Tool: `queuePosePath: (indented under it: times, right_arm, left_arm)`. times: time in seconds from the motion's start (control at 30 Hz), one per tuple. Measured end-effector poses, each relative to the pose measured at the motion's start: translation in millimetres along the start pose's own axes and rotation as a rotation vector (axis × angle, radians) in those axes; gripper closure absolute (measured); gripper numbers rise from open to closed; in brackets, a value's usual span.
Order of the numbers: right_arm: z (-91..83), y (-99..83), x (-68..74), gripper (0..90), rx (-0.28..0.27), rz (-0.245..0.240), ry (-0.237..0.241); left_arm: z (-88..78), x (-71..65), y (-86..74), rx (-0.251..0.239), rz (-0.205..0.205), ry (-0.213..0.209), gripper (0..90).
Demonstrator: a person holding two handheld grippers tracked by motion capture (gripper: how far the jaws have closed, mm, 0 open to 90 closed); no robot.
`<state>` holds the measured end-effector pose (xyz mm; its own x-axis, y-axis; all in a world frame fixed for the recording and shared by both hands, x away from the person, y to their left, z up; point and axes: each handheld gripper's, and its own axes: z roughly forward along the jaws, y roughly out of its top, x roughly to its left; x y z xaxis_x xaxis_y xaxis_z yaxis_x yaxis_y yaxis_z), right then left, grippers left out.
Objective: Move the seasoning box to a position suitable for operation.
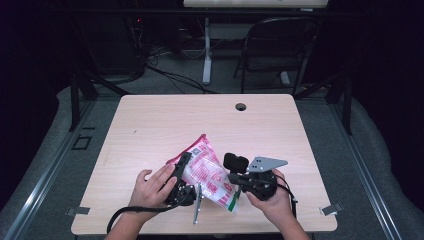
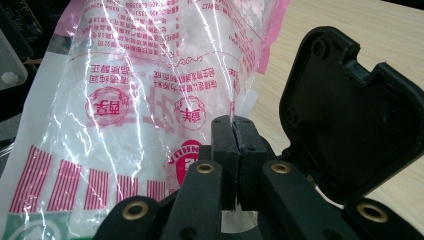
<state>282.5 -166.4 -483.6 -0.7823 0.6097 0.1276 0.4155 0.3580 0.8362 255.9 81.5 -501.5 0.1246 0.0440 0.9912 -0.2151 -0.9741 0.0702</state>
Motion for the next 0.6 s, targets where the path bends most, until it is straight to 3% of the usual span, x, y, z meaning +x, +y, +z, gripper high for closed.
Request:
queuePosePath:
  times: [0.6]
  right_arm:
    - [0.3, -0.5, -1.2, 89.4, 0.000, 0.004, -0.002]
  left_arm:
    - [-0.1, 0.4, 1.1, -0.001, -0.002, 0.001, 63.5]
